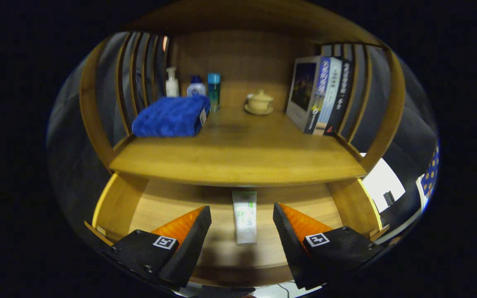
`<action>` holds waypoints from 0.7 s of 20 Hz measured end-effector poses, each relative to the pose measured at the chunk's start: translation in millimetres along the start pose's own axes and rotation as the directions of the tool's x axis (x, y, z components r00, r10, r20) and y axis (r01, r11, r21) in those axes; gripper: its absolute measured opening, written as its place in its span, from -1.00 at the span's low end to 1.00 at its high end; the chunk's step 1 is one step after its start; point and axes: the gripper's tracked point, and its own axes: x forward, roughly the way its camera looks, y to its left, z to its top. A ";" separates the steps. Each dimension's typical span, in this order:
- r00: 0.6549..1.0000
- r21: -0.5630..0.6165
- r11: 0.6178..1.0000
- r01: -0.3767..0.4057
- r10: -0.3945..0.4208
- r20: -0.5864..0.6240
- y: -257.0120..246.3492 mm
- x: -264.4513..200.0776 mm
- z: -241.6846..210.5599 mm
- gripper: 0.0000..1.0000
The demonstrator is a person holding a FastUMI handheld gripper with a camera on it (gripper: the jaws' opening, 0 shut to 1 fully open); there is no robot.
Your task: Pull open the drawer, take out the items inside it, and place them on the countertop above the cabinet.
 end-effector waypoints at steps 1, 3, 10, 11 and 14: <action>0.999 -0.019 1.000 0.002 -0.002 -0.039 -2.0 7.8 -2.3 0.95; 0.994 -0.027 1.000 0.014 -0.016 -0.107 -7.6 22.7 -8.9 0.96; 0.970 -0.050 0.998 -0.027 0.014 -0.244 -7.1 54.2 -37.9 0.95; 0.966 -0.057 0.998 -0.028 0.012 -0.259 -5.7 56.2 -43.0 0.96; 0.945 -0.054 0.998 -0.045 0.025 -0.327 0.2 60.6 -58.3 0.88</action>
